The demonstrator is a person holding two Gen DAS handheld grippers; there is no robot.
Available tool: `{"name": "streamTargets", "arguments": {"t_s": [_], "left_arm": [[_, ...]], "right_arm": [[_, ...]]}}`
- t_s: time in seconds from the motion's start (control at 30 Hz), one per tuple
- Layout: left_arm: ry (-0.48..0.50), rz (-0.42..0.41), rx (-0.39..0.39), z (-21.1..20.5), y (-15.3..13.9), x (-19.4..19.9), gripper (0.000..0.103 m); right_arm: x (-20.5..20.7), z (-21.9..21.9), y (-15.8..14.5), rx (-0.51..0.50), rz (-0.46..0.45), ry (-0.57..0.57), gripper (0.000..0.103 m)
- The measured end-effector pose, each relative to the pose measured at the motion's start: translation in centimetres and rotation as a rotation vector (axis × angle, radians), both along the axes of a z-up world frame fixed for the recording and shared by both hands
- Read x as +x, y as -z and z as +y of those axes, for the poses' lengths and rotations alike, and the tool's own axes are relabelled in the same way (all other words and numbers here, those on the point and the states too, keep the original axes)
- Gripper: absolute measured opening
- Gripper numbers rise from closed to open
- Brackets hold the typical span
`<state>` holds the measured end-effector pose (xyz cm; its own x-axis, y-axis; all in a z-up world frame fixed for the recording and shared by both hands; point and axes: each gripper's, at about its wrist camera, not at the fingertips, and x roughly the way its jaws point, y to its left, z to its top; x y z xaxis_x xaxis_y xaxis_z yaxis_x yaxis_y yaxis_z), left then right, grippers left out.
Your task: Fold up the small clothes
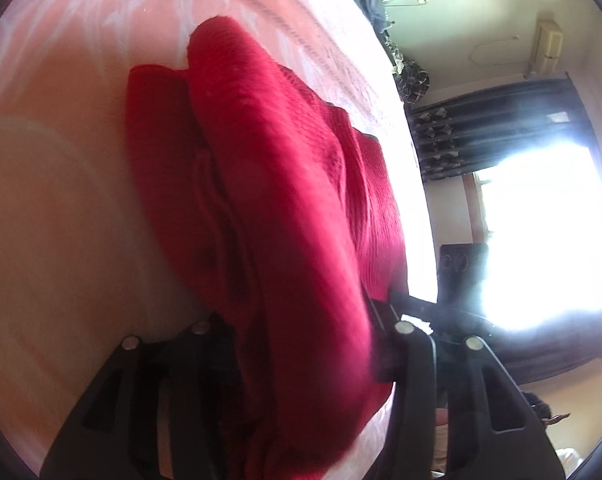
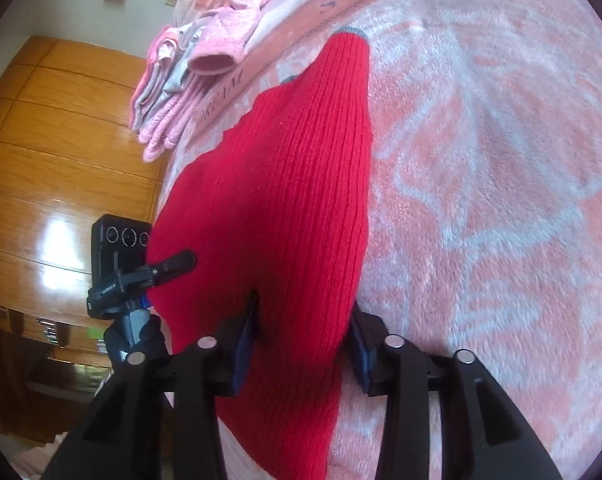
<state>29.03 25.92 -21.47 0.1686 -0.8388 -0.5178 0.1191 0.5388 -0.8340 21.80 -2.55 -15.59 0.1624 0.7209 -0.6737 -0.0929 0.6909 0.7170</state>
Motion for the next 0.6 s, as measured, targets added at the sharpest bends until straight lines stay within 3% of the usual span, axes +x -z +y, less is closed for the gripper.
{"name": "streamTargets", "arguments": {"t_s": [0.2, 0.3, 0.37, 0.4, 0.43, 0.47, 0.5, 0.53, 0.6], "left_arm": [[0.026, -0.114, 0.101, -1.5, -1.7, -3.1, 0.063], [0.041, -0.128, 0.105, -1.1, -1.5, -4.1, 0.068], [0.051, -0.124, 0.123, -1.8, -1.3, -4.7, 0.07], [0.042, -0.128, 0.13, -2.1, -1.3, -4.8, 0.069], [0.029, -0.125, 0.14, -2.5, -1.3, -4.7, 0.065], [0.021, -0.116, 0.158, -2.9, -1.4, -4.5, 0.059], [0.013, -0.098, 0.185, -3.1, -1.2, -4.3, 0.035], [0.038, -0.056, 0.146, -3.6, -1.0, -3.8, 0.019], [0.022, 0.024, 0.073, -3.1, -0.2, -3.5, 0.019]], "right_arm": [[-4.2, 0.2, -1.3, -0.069, -0.034, -0.064, 0.053], [-6.0, 0.7, -0.7, -0.066, -0.021, -0.095, 0.053], [-6.5, 1.1, -0.2, -0.073, -0.023, -0.095, 0.051], [-6.6, 1.3, -0.1, -0.08, -0.031, -0.095, 0.04], [-6.4, 1.6, 0.0, -0.074, -0.025, -0.094, 0.029], [-6.3, 1.8, 0.1, -0.057, -0.008, -0.09, 0.026], [-6.3, 1.9, -0.1, -0.058, -0.003, -0.089, 0.022], [-6.3, 2.3, -0.6, -0.079, -0.014, -0.095, 0.02], [-6.4, 2.4, -1.7, -0.117, -0.036, -0.094, 0.017]]}}
